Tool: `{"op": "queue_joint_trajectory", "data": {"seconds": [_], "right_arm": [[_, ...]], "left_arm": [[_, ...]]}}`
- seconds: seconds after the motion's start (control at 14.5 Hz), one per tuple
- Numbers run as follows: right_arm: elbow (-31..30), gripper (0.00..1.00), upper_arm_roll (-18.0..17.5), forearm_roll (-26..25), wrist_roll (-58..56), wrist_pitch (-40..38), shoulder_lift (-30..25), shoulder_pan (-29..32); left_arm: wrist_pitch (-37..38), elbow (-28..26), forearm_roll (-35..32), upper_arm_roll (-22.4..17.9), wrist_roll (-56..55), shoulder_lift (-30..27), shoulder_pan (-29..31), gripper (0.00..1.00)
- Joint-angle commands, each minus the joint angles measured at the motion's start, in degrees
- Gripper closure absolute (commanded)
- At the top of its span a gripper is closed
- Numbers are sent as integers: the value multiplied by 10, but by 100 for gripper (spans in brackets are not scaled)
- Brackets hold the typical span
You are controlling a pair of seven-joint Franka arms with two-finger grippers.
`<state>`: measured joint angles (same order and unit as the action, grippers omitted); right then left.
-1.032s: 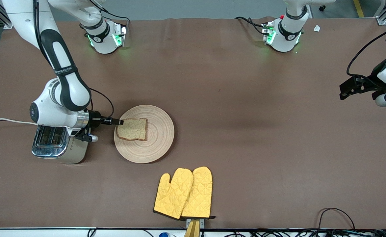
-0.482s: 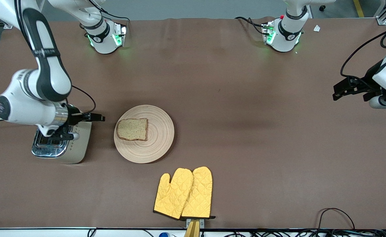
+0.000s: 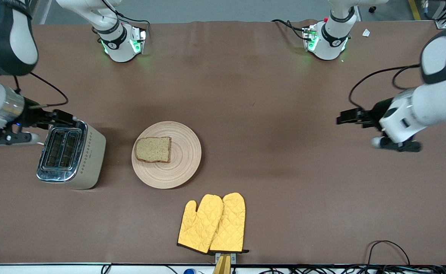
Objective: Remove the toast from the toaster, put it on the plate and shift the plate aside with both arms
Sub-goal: 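Retract the right gripper while the left gripper reaches toward the plate, then lower the left gripper to the plate rim and grip it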
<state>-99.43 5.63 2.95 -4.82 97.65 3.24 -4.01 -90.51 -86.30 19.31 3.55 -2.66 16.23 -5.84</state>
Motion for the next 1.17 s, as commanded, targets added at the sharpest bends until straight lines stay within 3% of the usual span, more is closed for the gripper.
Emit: {"op": "queue_joint_trajectory", "data": {"seconds": [0.0,0.28,0.34,0.55,0.83,1.1], "right_arm": [[-8,0,-6,-39,6,-46,-68,14],[1,0,-9,-58,3,-96,-133,14],[11,0,-6,-60,3,-97,-133,15],[120,0,-5,-64,9,-161,-109,15],[126,0,-4,-63,20,-154,-95,23],[128,0,-4,-58,20,-152,-80,15]], "left_arm": [[-34,6,49,18,-9,57,-16,0],[-109,6,140,23,-11,142,-63,0],[-132,6,174,23,-11,164,-75,0],[-217,8,244,23,-11,218,-119,0],[-297,10,364,23,-27,258,-187,0],[-376,34,420,23,-21,302,-241,0]]}}
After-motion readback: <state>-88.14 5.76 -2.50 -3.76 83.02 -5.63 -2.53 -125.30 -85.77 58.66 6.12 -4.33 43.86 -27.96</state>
